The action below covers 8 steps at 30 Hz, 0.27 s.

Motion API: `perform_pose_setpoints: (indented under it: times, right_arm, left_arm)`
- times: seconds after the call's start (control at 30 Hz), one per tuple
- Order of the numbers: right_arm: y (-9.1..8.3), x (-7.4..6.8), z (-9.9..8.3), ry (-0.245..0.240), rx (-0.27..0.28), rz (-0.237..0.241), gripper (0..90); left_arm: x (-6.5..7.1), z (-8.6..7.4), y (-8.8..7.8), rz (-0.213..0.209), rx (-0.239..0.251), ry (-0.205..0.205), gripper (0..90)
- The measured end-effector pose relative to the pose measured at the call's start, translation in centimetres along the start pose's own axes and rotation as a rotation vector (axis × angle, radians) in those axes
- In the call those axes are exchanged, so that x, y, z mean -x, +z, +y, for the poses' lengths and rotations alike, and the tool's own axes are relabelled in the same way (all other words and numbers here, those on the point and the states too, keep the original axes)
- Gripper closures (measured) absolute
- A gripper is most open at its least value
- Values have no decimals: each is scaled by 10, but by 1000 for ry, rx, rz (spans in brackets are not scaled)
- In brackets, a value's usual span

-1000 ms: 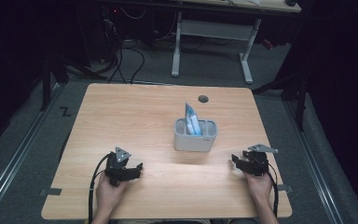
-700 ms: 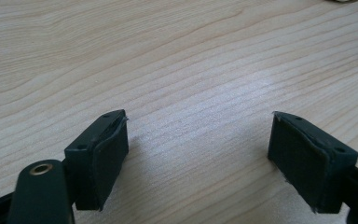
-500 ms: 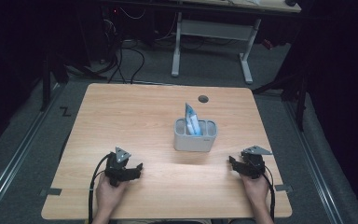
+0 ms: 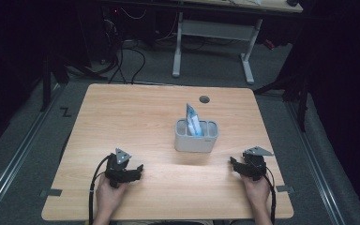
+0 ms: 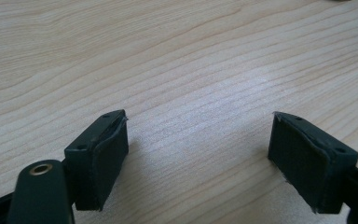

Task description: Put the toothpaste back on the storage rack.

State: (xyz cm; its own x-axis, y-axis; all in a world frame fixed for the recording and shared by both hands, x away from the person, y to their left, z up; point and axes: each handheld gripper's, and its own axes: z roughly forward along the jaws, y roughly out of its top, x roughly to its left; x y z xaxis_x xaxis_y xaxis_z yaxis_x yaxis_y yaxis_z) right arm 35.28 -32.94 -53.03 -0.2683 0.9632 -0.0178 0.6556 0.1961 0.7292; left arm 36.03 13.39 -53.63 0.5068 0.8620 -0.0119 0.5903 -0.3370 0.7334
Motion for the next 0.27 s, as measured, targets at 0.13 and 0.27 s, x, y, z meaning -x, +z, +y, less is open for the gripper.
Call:
perform_pose_setpoints:
  times: [0.13,0.27]
  right_arm:
    - [0,0,0,0,0,0,390]
    - [0,0,0,4,1,1,400]
  left_arm:
    - [0,0,0,0,0,1,204]
    - [0,0,0,1,1,0,204]
